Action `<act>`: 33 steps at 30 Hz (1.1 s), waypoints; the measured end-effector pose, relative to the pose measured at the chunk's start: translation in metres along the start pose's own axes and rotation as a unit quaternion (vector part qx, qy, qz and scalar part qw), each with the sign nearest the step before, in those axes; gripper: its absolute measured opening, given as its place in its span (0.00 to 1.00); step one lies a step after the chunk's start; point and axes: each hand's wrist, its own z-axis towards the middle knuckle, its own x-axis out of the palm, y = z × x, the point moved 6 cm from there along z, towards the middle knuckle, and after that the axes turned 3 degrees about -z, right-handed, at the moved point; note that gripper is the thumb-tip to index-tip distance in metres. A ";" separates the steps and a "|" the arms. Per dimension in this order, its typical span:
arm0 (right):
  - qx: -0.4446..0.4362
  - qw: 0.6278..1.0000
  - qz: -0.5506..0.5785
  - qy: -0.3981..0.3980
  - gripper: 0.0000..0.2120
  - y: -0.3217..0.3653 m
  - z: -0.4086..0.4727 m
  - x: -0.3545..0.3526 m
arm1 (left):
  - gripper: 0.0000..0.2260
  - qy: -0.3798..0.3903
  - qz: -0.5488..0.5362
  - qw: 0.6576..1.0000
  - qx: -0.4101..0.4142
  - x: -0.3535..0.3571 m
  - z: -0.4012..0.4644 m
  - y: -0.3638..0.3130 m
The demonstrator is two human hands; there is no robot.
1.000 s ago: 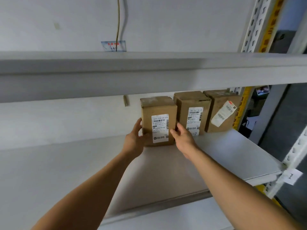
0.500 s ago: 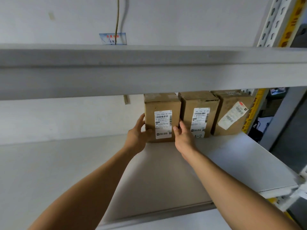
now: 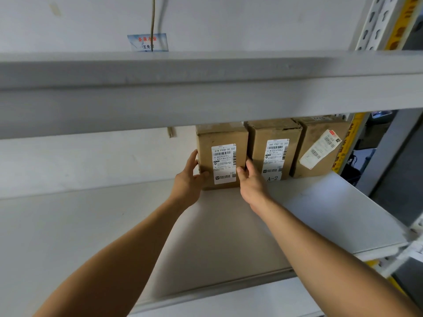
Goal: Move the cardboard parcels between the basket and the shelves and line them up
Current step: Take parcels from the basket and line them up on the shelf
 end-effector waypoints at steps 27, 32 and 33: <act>0.054 0.984 -0.060 -0.160 0.18 0.056 -0.341 -0.076 | 0.17 0.214 0.052 0.962 0.159 -0.039 -0.188 -0.065; 0.123 0.958 -0.109 -0.233 0.17 0.040 -0.426 -0.117 | 0.14 0.285 0.034 0.934 0.215 -0.007 -0.260 -0.095; 0.137 0.952 -0.128 -0.242 0.18 0.036 -0.443 -0.124 | 0.14 0.297 0.037 0.928 0.222 0.003 -0.274 -0.099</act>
